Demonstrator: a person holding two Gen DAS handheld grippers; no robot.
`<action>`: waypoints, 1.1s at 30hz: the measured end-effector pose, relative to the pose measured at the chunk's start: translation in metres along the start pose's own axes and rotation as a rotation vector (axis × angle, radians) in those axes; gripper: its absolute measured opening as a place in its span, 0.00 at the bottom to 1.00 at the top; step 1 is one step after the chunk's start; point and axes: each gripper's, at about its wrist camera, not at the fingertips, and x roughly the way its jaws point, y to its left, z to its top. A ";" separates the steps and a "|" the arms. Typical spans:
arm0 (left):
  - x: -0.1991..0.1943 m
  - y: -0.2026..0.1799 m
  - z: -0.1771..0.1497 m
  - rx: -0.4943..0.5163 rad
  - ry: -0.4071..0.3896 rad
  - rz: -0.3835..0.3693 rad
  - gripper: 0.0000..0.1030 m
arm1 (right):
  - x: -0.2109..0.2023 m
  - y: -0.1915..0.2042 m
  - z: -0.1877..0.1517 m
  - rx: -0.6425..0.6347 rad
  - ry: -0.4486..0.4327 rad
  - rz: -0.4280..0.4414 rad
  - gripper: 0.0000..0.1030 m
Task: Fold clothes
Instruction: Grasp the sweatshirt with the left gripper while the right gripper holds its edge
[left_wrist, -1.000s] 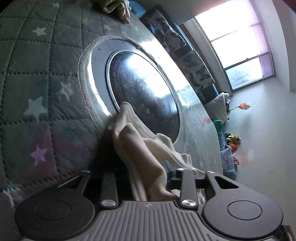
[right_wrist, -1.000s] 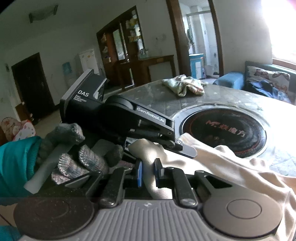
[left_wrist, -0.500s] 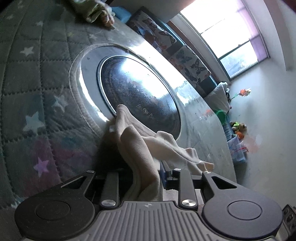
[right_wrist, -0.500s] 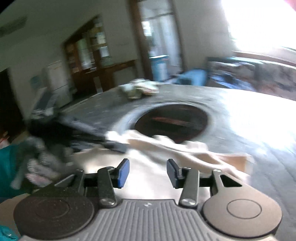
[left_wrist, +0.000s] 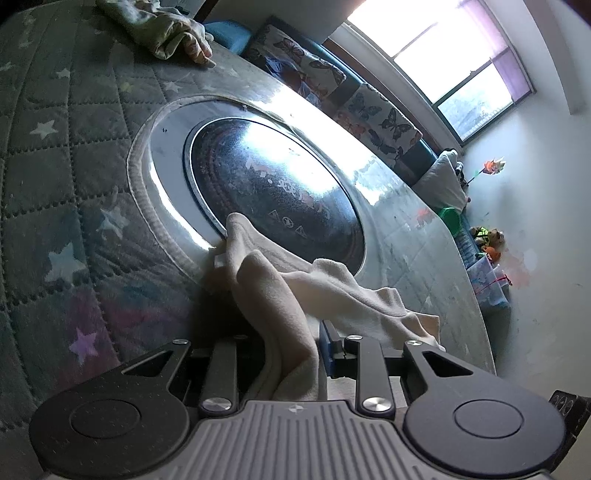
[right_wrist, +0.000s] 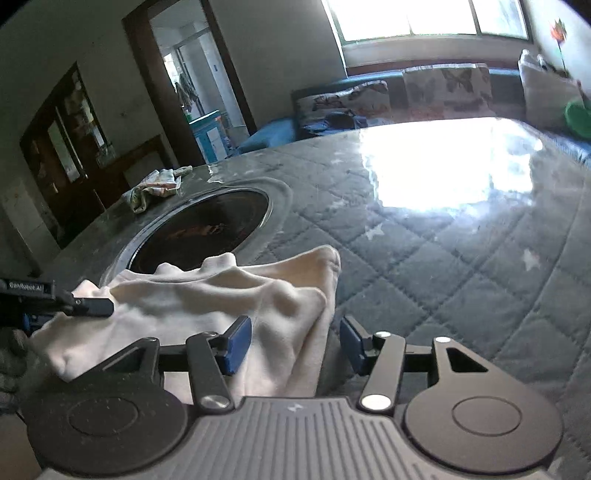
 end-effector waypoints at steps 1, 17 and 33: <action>0.000 -0.001 0.000 0.002 0.000 0.002 0.28 | 0.000 -0.001 0.000 0.003 -0.003 0.004 0.53; 0.000 -0.006 -0.001 0.022 -0.001 0.017 0.29 | -0.007 -0.009 -0.003 0.114 -0.022 0.074 0.16; 0.000 -0.009 0.000 0.036 0.003 0.020 0.34 | -0.005 -0.024 -0.011 0.246 -0.019 0.139 0.24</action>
